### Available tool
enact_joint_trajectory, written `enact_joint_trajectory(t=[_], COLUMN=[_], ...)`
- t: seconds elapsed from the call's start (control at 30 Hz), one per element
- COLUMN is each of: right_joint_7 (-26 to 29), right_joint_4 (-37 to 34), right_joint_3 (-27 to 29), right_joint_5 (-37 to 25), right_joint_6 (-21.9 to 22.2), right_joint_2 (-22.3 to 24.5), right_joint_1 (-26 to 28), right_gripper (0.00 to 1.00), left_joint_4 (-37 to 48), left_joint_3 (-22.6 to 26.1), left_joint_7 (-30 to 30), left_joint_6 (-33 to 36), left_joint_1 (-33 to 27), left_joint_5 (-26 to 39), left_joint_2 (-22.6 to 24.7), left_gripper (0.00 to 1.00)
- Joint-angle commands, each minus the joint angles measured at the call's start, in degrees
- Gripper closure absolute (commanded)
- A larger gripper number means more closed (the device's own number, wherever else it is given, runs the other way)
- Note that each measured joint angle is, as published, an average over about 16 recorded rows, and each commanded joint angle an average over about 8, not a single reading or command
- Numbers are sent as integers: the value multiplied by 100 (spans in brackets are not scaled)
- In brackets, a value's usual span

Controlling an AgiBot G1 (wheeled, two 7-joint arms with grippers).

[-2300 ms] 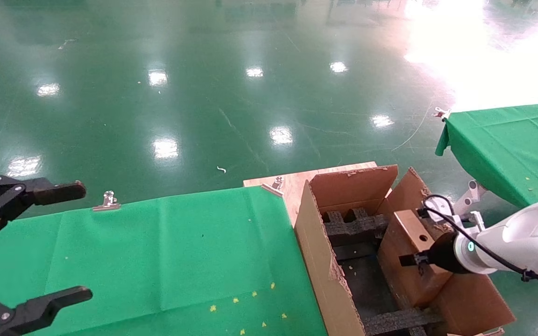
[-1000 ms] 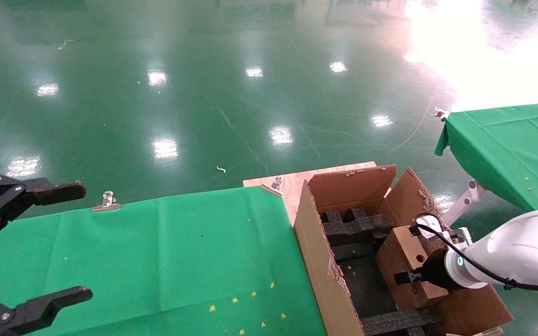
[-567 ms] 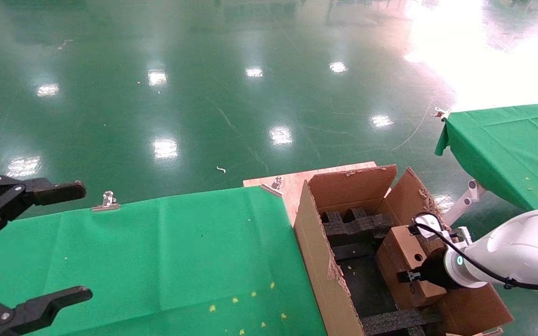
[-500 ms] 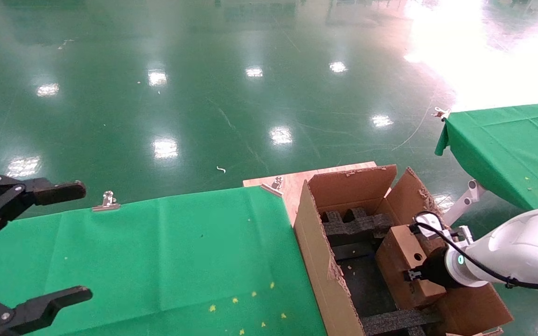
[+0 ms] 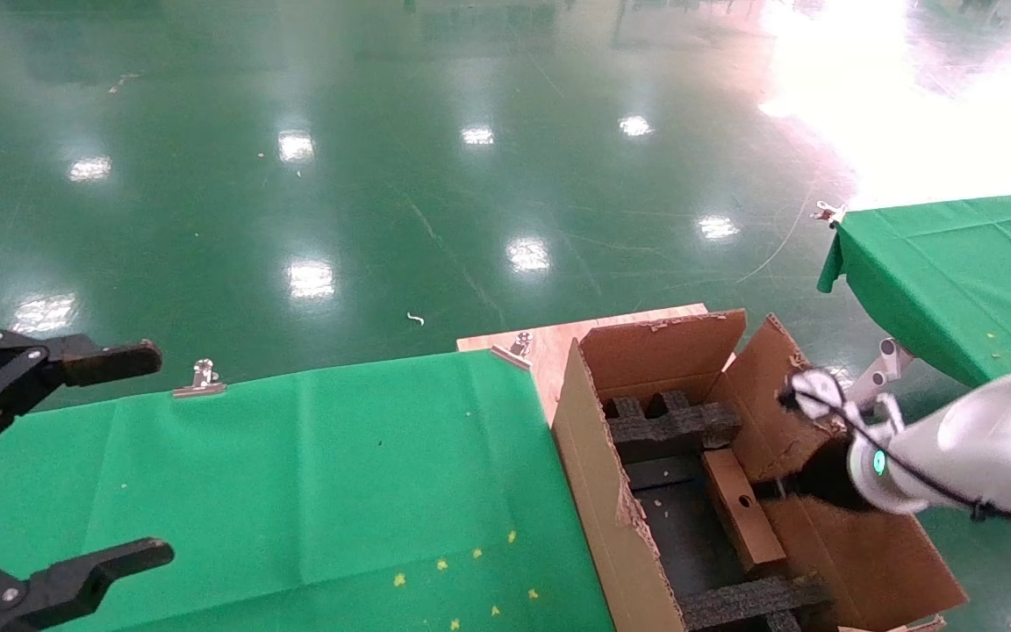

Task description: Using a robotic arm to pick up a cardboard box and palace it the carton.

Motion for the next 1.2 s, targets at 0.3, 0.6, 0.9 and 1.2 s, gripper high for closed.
enact_joint_trajectory(t=[0.3, 0.6, 0.9, 1.2], right_joint_7=[-734, -1890, -1947, -3013], right_joint_4=[127, 183, 180, 131], right_joint_3=[536, 1015, 1080, 2010], right_joint_5=[580, 1998, 2129, 2746], right_joint_6=[292, 653, 635, 78], right_joint_2=[-20, -43, -32, -94], right_joint_1=[963, 1498, 1470, 829], right_gripper=[0, 0, 0, 0], left_joint_4=[0, 1, 2, 4], left_joint_3=[2, 3, 3, 4], left_joint_7=[1, 2, 2, 3], left_joint_6=[-1, -2, -2, -2], left_joint_1=[0, 0, 0, -1], left_joint_5=[-1, -3, -3, -3], left_joint_2=[-1, -2, -2, -2], left_gripper=[0, 0, 0, 0])
